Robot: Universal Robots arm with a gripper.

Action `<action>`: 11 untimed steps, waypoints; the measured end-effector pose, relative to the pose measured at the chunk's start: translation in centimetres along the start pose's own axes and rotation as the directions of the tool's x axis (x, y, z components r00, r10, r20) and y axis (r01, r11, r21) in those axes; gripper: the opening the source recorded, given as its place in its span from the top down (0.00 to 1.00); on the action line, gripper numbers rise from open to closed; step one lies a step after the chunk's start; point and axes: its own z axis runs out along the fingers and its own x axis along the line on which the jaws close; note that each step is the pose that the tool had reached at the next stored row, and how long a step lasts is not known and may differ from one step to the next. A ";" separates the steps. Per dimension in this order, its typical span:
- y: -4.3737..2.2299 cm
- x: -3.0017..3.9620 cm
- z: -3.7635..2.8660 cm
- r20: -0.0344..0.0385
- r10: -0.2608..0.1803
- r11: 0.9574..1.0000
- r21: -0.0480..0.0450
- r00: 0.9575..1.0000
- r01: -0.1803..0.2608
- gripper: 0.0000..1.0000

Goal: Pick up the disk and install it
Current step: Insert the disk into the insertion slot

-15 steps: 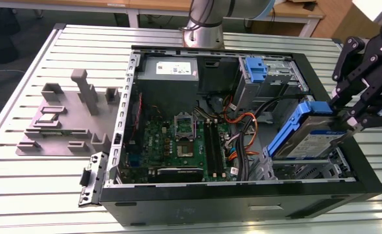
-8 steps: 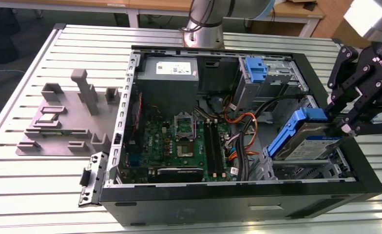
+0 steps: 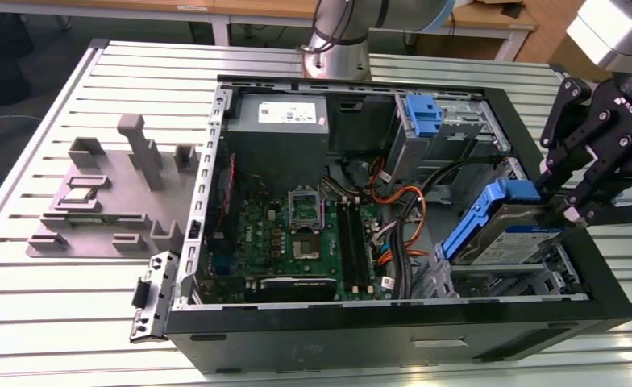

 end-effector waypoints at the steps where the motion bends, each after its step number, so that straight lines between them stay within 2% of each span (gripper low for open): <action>1: 0.00 0.00 0.01 0.000 0.000 1.000 0.000 1.000 0.000 0.64; 2: 0.00 0.00 0.01 0.000 0.000 1.000 0.000 1.000 0.000 0.64; 3: 0.00 0.00 0.03 0.000 0.000 1.000 0.000 1.000 0.000 0.58; 6: 0.03 0.00 0.13 0.001 0.000 1.000 0.001 1.000 0.000 0.58; 11: 0.59 0.03 0.90 0.002 -0.004 1.000 0.010 1.000 0.004 0.58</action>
